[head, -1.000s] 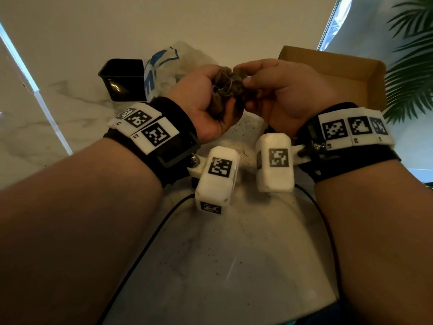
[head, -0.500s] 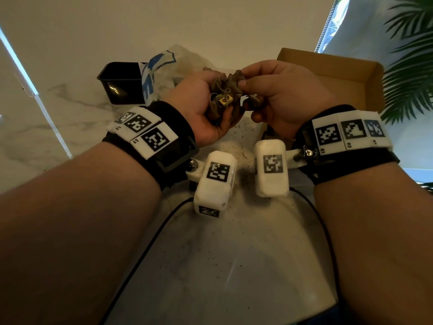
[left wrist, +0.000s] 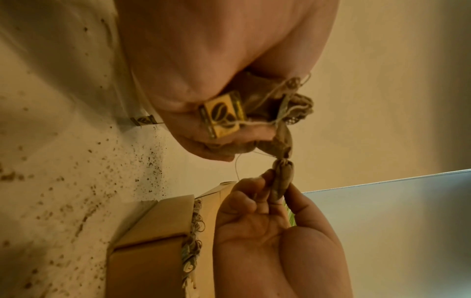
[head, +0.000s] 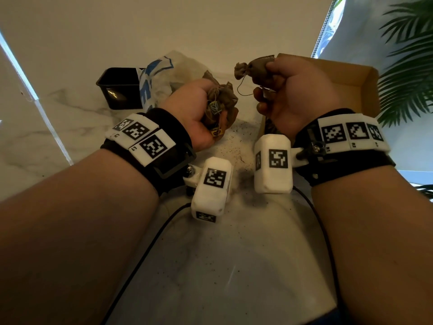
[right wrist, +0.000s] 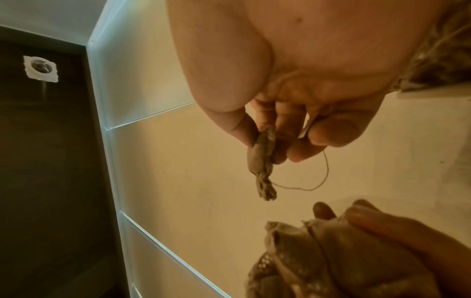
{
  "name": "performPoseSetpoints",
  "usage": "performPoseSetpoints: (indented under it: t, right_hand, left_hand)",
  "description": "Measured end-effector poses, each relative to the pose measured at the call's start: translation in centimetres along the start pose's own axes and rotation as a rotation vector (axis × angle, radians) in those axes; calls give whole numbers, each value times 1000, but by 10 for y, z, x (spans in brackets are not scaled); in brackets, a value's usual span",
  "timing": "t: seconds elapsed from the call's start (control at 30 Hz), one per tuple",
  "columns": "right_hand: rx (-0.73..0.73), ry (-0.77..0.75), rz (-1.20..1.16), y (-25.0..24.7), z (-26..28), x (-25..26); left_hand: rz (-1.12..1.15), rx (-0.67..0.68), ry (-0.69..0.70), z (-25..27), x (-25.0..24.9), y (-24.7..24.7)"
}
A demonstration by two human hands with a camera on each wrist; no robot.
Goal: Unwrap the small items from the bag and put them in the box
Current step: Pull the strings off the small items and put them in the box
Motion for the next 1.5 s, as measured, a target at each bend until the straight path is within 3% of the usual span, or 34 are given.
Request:
performPoseSetpoints:
  t: [0.23,0.63,0.83,1.07,1.33,1.43,1.5]
  right_hand:
    - [51,50,-148,7,6,0]
    - [158,28,22,14,8,3]
    - [256,79,-69,20,18,1]
    - [133,50,-10,17,16,0]
    - [377,181,162,21,29,-9]
    - [425,138,161,22,31,-5]
    - [463,81,40,22,31,2]
  left_hand:
    - [-108,-23,60,0,-1,-3]
    - [-364,-74,147,2,1,-2]
    - [-464,-15,250,-1,-1,0]
    - [-452,-186,420,1,-22,-7]
    - [-567,-230,510,1,-28,-8]
    - [-641,-203,511,0,-27,-8]
    - [-696,-168,485,0,-25,-8]
Point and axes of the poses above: each hand's wrist, its own z-axis away from the middle knuckle, its own y-axis out of the palm, x = y × z, the point moved 4 cm from there along -z, towards the middle knuckle, and after that the axes turned 1 degree about -x, right-handed, at the moved point
